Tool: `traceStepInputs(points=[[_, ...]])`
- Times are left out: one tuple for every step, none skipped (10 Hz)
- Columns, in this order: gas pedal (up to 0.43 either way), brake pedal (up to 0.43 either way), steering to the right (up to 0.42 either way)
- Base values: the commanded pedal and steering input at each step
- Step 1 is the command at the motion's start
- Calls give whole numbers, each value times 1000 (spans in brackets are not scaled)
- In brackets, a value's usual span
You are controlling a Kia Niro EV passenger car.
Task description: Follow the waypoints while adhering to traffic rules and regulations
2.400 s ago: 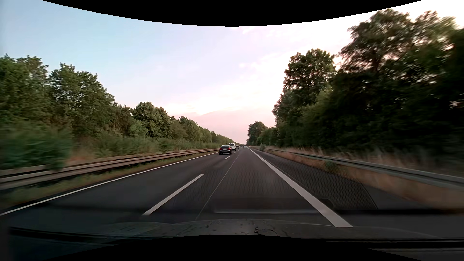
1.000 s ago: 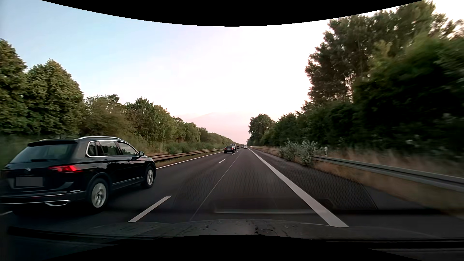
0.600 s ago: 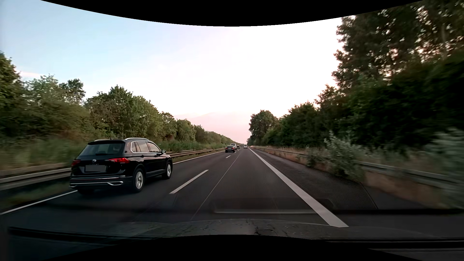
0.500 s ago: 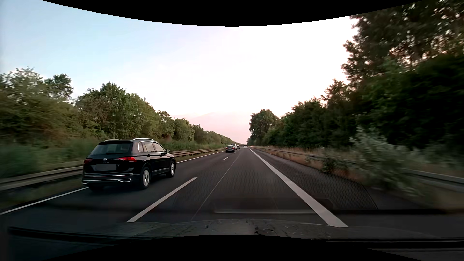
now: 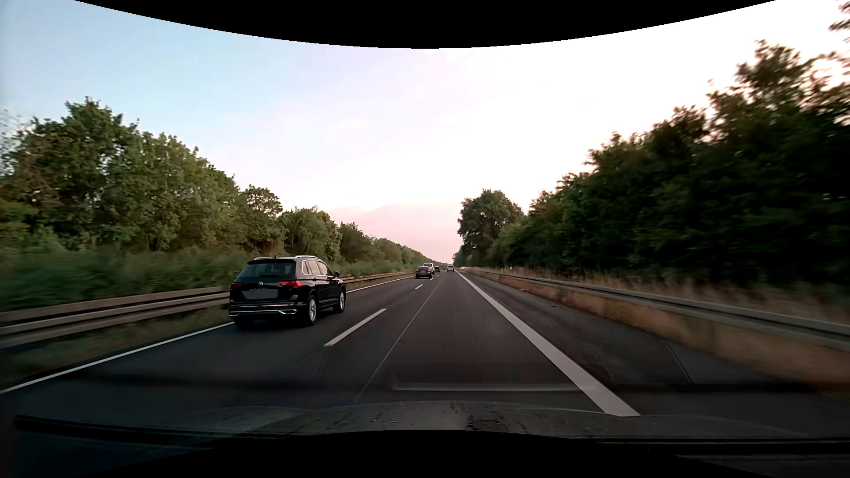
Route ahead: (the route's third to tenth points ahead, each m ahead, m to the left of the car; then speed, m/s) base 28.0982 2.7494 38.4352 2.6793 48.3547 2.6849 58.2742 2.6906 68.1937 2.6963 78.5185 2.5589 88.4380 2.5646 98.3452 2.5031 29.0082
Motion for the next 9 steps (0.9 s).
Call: traceStepInputs(points=[[228,0,-5],[228,0,-5],[228,0,-5],[228,0,-5],[228,0,-5],[228,0,-5],[228,0,-5],[228,0,-5],[228,0,-5]])
